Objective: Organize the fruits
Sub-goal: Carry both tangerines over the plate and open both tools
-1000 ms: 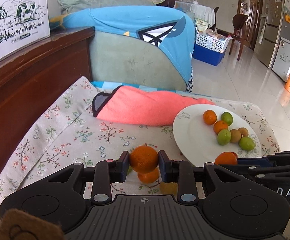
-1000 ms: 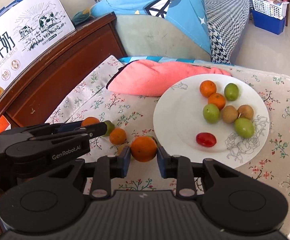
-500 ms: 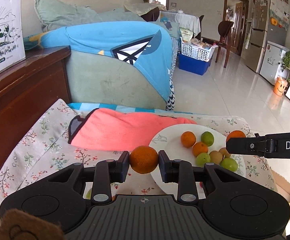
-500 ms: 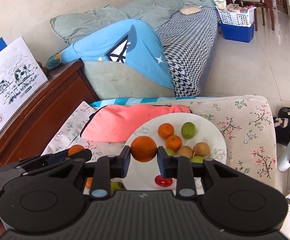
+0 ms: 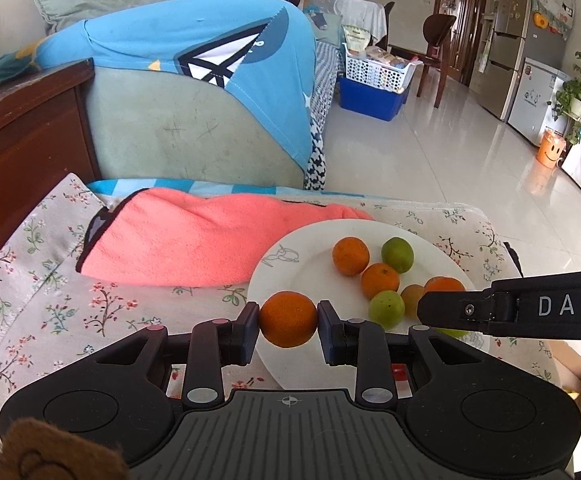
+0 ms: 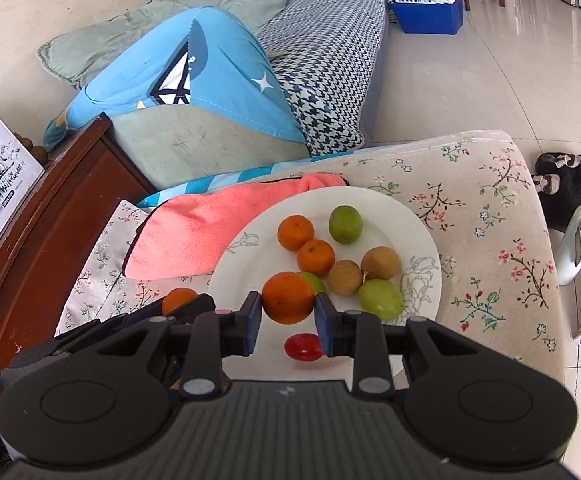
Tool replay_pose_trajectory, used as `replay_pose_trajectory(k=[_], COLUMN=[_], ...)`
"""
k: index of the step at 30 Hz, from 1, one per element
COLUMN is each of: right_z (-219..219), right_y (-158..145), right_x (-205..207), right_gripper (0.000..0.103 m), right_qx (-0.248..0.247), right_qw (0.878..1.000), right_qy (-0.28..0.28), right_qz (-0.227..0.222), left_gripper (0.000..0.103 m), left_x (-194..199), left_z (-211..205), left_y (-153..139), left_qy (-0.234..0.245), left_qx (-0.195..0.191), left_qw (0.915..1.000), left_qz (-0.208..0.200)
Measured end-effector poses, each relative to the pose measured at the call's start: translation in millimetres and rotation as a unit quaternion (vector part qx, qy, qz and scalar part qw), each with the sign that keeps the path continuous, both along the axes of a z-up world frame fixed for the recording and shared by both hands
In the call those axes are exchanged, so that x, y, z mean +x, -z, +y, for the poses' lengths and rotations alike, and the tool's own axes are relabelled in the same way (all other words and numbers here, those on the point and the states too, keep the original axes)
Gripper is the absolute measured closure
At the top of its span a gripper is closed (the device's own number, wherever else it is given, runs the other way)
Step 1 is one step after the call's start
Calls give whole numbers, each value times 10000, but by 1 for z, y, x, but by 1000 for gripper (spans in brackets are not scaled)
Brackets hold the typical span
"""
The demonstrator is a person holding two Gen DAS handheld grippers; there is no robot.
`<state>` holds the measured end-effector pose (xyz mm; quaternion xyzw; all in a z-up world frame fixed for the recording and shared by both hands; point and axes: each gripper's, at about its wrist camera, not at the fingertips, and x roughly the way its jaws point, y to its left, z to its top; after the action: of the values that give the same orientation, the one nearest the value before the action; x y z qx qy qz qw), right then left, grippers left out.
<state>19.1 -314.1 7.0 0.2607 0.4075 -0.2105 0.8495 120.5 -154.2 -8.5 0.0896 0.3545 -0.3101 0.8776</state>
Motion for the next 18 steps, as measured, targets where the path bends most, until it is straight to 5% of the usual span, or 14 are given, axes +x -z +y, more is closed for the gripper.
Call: replay_pose_trajectory(k=[8, 10, 12, 18], right_z=[-13, -13, -12, -11], right_y=[8, 6, 4, -1], right_x=[-2, -3, -3, -2], right_gripper=[71, 71, 71, 70], right_qx=[73, 19, -72, -72], right_qw=[9983, 9981, 9981, 9986], right_qy=[572, 614, 614, 526], right_qz=[109, 54, 19, -76], left_gripper=[72, 63, 36, 20], left_x=[-2, -3, -5, -9], left_z=[-14, -14, -13, -5], left_y=[3, 1, -2, -14], left_qy=[51, 35, -56, -235], left_qx=[74, 114, 146, 193], left_qw=[9999, 9999, 9999, 9994], left_qz=[55, 31, -57, -174])
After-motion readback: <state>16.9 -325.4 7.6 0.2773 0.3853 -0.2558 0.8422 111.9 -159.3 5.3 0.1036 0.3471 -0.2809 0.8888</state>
